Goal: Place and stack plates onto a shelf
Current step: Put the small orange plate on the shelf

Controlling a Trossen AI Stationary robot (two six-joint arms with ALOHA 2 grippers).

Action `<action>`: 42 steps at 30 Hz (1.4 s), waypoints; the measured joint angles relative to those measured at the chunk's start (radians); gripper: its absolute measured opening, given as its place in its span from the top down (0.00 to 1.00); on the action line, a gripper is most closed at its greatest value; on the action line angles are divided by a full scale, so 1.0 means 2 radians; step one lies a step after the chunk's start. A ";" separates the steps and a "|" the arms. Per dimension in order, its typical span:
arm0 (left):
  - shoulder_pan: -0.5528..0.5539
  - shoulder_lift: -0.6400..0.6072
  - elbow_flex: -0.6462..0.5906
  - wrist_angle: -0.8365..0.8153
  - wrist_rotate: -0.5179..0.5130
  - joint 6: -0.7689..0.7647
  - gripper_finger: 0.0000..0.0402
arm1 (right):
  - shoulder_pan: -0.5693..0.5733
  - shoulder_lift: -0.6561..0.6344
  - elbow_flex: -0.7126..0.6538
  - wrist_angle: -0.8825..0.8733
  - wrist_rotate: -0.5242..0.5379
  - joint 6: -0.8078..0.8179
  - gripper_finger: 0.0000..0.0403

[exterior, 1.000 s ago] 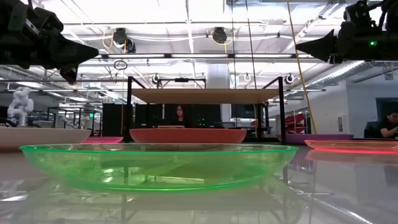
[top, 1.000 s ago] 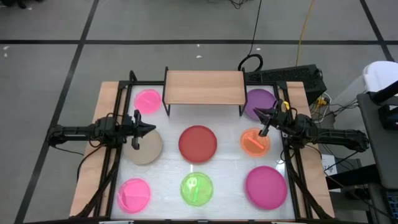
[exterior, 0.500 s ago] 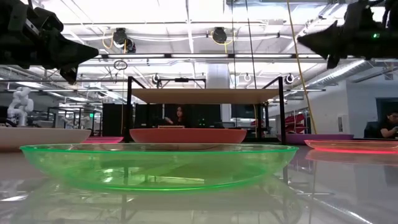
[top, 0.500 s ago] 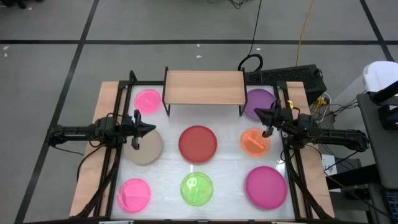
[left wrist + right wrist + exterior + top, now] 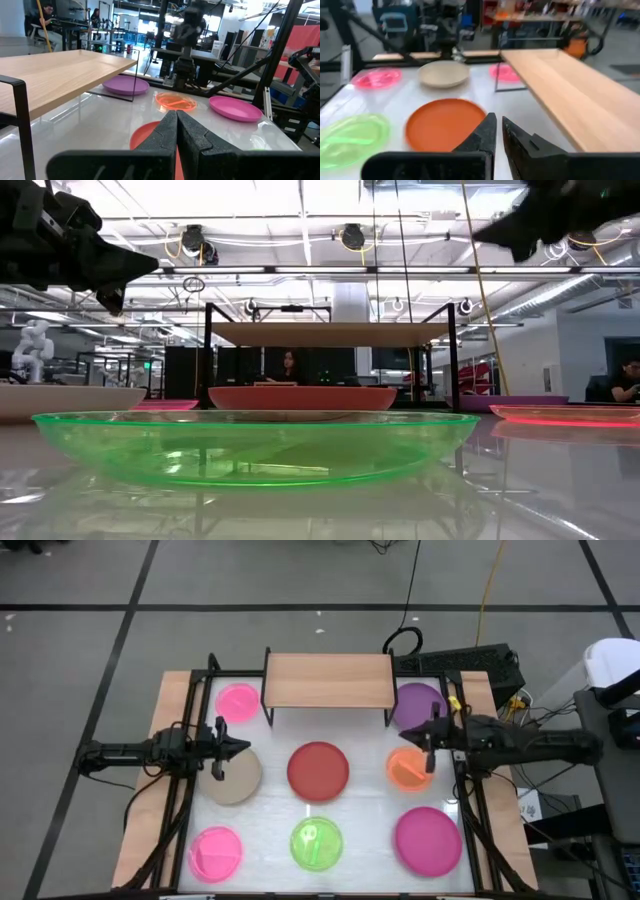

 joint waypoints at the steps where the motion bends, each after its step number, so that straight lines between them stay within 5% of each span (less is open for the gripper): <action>1: 0.000 0.000 0.000 0.000 0.000 0.000 0.99 | 0.012 0.017 0.020 -0.021 0.009 0.012 0.97; 10: 0.000 0.000 0.000 -0.001 0.000 0.000 0.99 | 0.125 0.168 0.101 -0.072 0.083 0.045 1.00; 23: 0.000 0.000 0.000 0.000 0.000 0.000 0.99 | 0.167 0.232 0.233 -0.307 0.047 0.138 1.00; 30: 0.000 0.000 0.000 0.000 0.000 0.000 0.99 | 0.166 0.235 0.173 -0.274 0.057 0.186 0.97; 42: 0.000 0.000 0.000 0.000 0.000 0.000 0.99 | 0.171 0.286 0.062 -0.173 0.019 0.197 0.66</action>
